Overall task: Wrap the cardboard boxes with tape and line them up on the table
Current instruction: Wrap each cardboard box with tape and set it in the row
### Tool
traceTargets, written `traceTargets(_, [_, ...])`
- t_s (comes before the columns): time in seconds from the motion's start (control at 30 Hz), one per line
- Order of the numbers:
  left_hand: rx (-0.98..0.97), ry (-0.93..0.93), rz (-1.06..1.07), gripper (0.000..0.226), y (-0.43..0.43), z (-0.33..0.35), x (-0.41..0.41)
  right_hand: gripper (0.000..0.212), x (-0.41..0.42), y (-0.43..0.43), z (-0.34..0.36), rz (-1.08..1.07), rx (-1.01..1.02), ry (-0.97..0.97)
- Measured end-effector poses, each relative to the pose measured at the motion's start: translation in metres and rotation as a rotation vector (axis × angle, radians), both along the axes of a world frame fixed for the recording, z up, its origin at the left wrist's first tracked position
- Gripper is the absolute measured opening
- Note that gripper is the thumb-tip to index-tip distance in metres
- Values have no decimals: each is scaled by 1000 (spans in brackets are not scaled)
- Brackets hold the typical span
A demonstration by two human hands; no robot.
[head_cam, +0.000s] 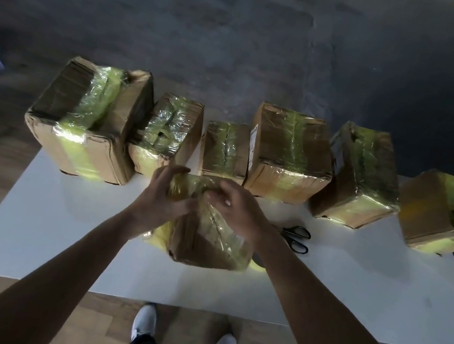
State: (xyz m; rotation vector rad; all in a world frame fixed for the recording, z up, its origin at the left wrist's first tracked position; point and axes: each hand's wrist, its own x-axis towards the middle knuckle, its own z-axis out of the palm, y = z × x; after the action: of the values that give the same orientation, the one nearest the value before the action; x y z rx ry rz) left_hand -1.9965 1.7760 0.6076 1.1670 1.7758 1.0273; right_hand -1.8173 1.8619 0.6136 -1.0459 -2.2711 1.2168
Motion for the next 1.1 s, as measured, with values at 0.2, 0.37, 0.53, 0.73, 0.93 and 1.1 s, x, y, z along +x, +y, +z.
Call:
traceTargets(0.2, [35, -307, 107, 79, -22, -24, -7, 41, -5, -3, -13, 191, 71, -92])
traceTargets(0.37, [-22, -429, 146, 70, -36, -41, -7, 40, -34, 2, -19, 263, 289, -289])
traceTargets(0.53, [-23, -226, 11, 59, -20, -46, -16, 43, -60, -8, -33, 278, 460, -359])
traceTargets(0.73, [-172, 215, 174, 34, -17, -81, -16, 60, -76, -38, -63, 323, 636, -545])
traceTargets(0.93, [-221, 326, 237, 32, -21, -91, -14, 58, -55, -46, -79, 383, 702, -498])
traceTargets(1.1, [-233, 387, 208, 32, -18, -92, -14, 59, -30, -37, -77, 598, 652, -524])
